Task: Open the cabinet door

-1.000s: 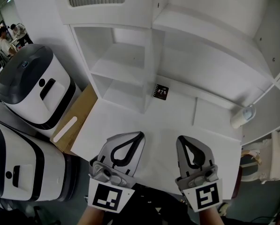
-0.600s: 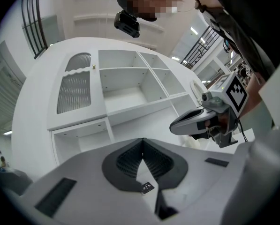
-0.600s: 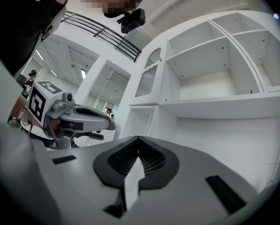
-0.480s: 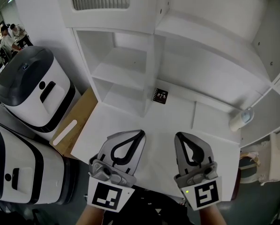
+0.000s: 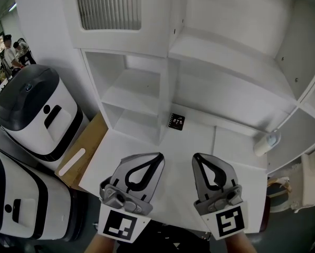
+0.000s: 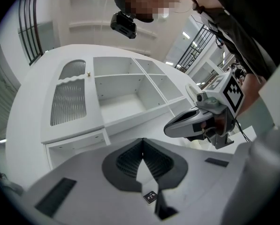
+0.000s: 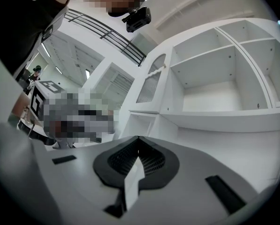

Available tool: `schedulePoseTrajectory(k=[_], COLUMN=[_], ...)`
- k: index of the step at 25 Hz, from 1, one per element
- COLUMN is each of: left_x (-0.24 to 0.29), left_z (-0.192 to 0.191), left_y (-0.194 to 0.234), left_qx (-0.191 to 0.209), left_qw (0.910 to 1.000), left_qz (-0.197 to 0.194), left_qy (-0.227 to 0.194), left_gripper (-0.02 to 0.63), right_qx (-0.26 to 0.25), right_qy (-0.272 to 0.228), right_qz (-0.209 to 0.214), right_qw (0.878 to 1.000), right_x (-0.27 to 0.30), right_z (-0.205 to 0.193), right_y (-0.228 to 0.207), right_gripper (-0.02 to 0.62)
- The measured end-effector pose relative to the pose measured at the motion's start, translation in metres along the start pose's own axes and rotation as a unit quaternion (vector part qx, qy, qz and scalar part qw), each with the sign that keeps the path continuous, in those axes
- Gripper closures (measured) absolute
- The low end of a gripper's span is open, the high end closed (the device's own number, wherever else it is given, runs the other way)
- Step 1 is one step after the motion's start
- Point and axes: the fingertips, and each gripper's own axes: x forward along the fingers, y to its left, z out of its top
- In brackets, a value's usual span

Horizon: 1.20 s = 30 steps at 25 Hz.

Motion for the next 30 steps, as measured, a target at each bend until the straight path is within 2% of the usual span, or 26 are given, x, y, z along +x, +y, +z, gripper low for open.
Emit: schedulePoseTrajectory(k=[9, 13, 19, 30], left_x=[0.013, 0.017, 0.021, 0.036], left_z=[0.019, 0.026, 0.035, 0.058], left_y=[0.018, 0.035, 0.058, 0.074], left_qx=[0.04, 0.063, 0.071, 0.08], left_qw=[0.9989, 0.9974, 0.996, 0.9936], left_qz=[0.005, 0.019, 0.042, 0.055], left_qy=[-0.025, -0.031, -0.036, -0.058], left_gripper=[0.609, 0.609, 0.609, 0.609], right_qx=[-0.025, -0.036, -0.057, -0.071], right_qy=[-0.027, -0.041, -0.058, -0.089], right_qz=[0.007, 0.01, 0.005, 0.003], right_qw=[0.999, 0.998, 0.997, 0.993], right_x=[0.015, 0.021, 0.029, 0.043], right_z=[0.026, 0.038, 0.053, 0.081], right_y=[-0.01, -0.013, -0.022, -0.033], right_gripper=[0.592, 0.592, 0.592, 0.592])
